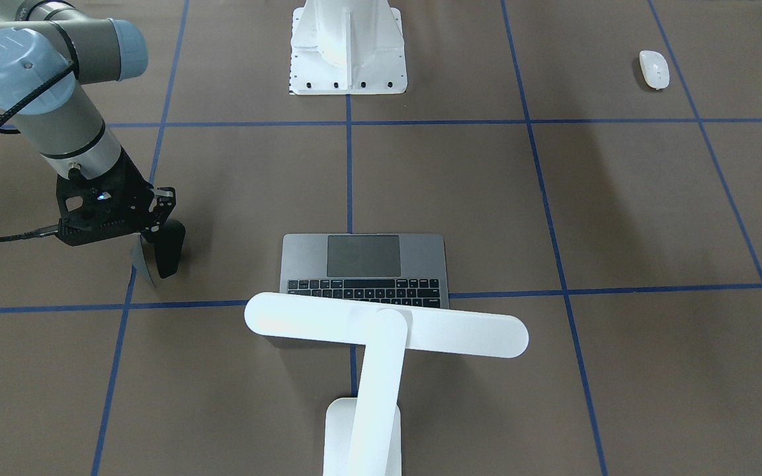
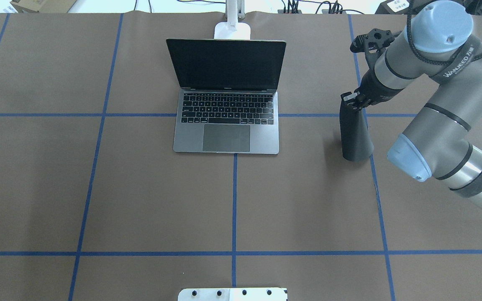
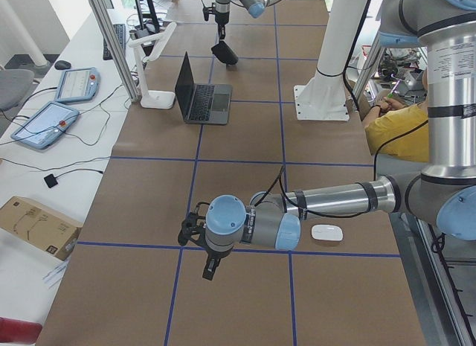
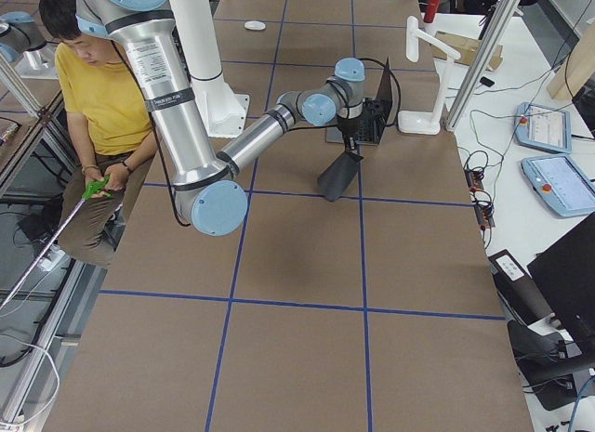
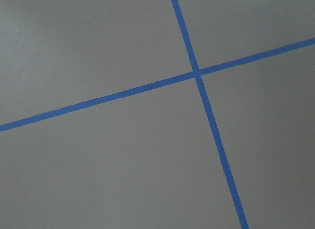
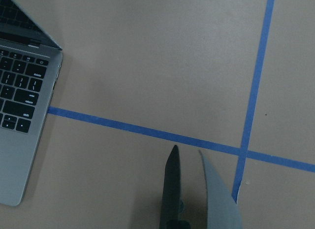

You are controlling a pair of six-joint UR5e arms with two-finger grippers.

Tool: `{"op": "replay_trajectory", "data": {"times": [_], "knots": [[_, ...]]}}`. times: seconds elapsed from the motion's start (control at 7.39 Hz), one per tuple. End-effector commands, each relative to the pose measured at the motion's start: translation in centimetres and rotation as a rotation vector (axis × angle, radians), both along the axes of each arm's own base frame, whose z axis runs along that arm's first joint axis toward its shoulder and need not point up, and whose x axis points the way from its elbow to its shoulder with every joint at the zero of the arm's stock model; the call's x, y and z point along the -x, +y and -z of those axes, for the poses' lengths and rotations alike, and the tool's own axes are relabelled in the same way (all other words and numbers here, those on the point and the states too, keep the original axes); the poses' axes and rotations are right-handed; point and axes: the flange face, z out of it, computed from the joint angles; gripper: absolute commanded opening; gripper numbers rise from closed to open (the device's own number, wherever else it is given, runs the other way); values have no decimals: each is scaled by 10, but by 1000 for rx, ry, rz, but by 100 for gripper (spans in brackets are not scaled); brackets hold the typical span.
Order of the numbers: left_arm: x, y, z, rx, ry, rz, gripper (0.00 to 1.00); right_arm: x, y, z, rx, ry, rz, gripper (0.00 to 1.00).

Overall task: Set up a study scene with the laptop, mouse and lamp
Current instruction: 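Grasp the black mouse pad edge with the right gripper and lift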

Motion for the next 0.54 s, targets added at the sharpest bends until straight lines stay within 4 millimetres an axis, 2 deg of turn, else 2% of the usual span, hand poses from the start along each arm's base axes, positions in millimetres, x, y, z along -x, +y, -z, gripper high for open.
{"op": "replay_trajectory", "data": {"times": [0.0,0.41], "knots": [[0,0,0,0,0,1,100,14,0,28,18,-54,-39,0],[0,-2,1,-3,0,1,100,16,5,26,33,-134,-57,0]]}}
